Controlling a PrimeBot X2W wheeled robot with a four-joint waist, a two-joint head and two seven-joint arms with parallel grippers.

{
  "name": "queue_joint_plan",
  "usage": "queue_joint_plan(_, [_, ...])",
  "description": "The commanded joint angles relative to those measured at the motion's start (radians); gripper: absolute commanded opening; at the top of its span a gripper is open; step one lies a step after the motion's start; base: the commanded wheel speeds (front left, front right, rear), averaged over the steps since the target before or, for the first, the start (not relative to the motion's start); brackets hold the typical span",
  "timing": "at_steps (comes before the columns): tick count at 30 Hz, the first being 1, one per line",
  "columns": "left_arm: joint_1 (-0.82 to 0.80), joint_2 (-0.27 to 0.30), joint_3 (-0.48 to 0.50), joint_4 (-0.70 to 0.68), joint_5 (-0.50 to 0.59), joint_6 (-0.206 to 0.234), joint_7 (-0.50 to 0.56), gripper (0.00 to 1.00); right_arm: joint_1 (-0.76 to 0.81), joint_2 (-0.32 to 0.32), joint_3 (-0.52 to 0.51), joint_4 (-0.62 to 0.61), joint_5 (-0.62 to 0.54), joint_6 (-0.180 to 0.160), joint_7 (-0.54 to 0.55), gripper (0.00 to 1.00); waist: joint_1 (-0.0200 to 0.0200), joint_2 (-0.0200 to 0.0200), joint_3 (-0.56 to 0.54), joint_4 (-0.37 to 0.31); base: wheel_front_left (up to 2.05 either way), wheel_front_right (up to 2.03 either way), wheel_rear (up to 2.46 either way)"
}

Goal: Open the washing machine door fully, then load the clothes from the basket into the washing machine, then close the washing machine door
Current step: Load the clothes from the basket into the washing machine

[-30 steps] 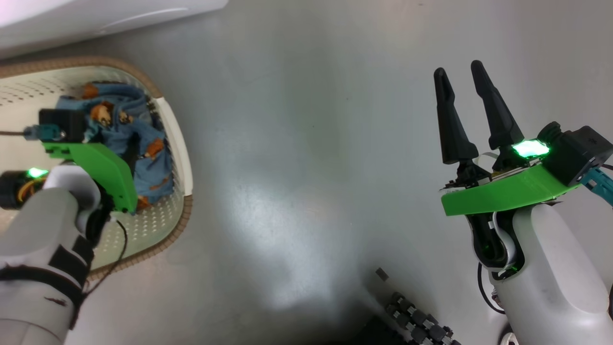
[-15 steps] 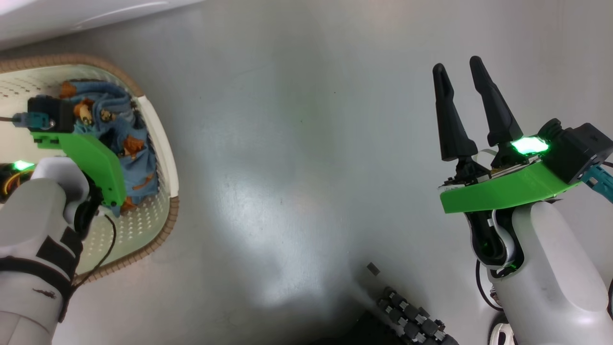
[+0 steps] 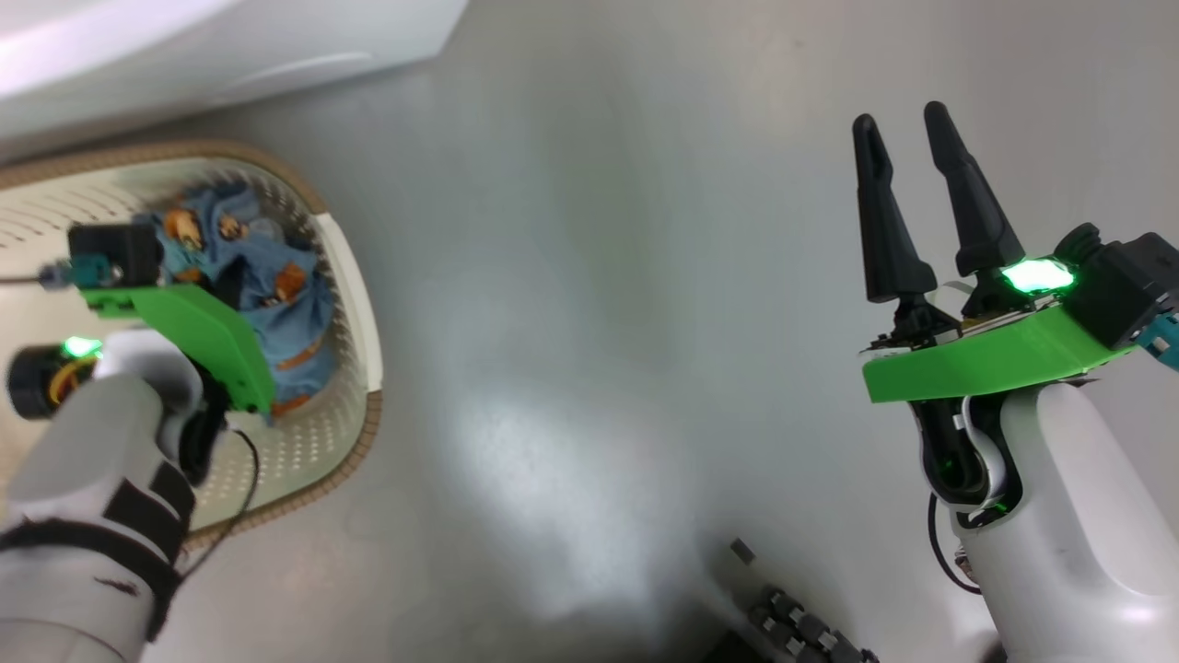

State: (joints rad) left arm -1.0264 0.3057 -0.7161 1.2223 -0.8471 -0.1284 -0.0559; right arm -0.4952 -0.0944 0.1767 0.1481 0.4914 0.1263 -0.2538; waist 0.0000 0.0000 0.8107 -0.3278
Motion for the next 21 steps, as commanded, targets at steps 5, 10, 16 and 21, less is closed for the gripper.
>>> queue_joint_plan(5, [0.078, 0.011, 0.006, -0.038, -0.054, -0.002, -0.074, 0.00, 0.041, -0.027, -0.002, -0.011, -0.012, 0.004, -0.008, 1.00, 0.0000, 0.0000, -0.104, 0.051, 0.00, 0.00, 0.00])
queue_joint_plan(10, [0.122, 0.000, -0.013, -0.056, -0.081, -0.002, -0.141, 0.00, 0.061, -0.042, -0.009, -0.007, -0.016, 0.004, -0.008, 1.00, 0.0000, 0.0000, -0.170, 0.078, 0.00, 0.00, 0.00])
queue_joint_plan(16, [0.172, -0.006, -0.030, -0.077, -0.102, -0.002, -0.192, 0.00, 0.091, -0.055, -0.012, 0.003, -0.021, 0.004, -0.008, 1.00, 0.0000, 0.0000, -0.249, 0.107, 0.00, 0.00, 0.00])
queue_joint_plan(21, [0.204, -0.003, -0.022, -0.092, -0.103, -0.002, -0.204, 0.00, 0.117, -0.066, -0.011, 0.013, -0.021, 0.004, -0.008, 1.00, 0.0000, 0.0000, -0.306, 0.124, 0.00, 0.00, 0.00])
